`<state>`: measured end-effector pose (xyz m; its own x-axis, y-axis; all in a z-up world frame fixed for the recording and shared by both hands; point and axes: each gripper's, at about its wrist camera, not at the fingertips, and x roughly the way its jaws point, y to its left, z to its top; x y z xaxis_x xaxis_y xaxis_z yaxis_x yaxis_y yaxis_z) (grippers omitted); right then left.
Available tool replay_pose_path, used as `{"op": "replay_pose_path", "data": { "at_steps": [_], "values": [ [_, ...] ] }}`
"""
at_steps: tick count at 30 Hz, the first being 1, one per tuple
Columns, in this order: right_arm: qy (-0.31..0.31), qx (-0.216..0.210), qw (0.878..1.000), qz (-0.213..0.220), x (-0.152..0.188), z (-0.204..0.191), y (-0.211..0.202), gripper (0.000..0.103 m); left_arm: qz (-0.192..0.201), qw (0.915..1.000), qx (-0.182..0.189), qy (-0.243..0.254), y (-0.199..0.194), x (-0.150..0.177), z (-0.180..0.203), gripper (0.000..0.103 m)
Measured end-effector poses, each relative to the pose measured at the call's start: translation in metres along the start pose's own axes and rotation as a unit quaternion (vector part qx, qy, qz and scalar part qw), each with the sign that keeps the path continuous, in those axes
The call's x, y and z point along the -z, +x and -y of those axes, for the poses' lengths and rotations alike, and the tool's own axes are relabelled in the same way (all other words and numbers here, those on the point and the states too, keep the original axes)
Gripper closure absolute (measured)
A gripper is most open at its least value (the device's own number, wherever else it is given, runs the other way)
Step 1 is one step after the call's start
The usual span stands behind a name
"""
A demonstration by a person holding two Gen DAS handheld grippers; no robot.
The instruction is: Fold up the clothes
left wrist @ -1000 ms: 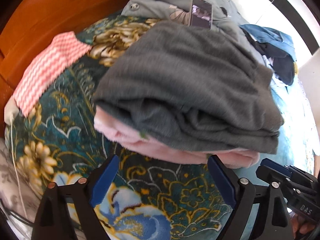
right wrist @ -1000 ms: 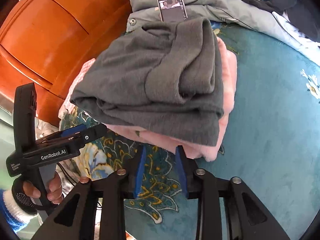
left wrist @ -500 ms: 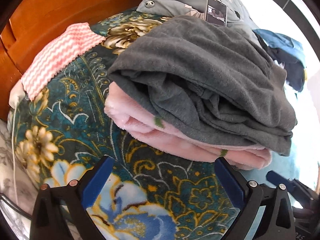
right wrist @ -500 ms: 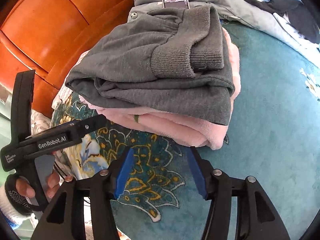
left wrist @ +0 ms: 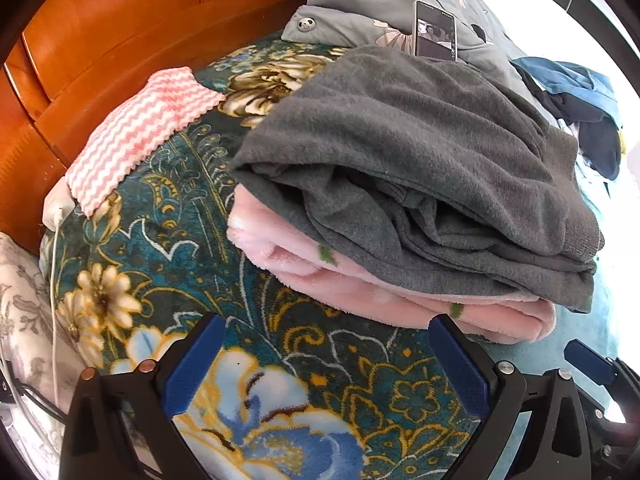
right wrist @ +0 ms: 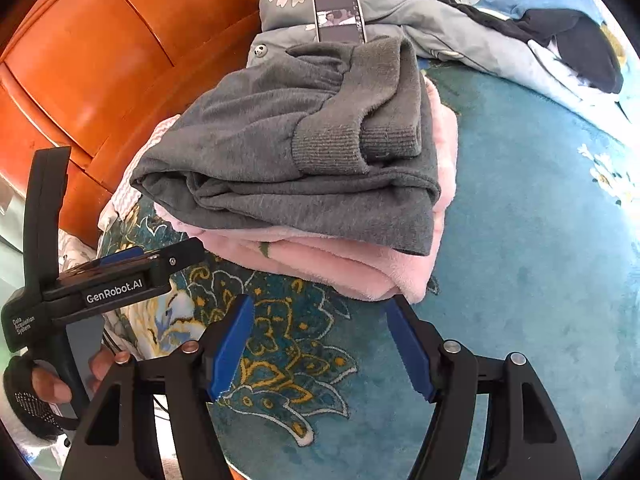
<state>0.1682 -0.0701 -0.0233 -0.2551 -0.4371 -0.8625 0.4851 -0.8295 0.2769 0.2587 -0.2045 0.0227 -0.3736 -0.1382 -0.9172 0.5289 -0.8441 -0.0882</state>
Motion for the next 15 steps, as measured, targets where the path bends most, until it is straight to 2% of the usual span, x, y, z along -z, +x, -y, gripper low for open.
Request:
{"op": "replay_pose_path", "data": {
  "at_steps": [3,15],
  "values": [
    [-0.003,0.004,1.0,0.013,-0.001,-0.001,-0.005,0.019,0.008,1.0,-0.004,0.001,-0.004,-0.003,0.001,0.0],
    [-0.009,0.02,0.998,0.051,-0.004,-0.011,-0.014,0.018,0.022,0.9997,-0.011,0.007,-0.007,-0.009,0.002,0.0]
  ]
}}
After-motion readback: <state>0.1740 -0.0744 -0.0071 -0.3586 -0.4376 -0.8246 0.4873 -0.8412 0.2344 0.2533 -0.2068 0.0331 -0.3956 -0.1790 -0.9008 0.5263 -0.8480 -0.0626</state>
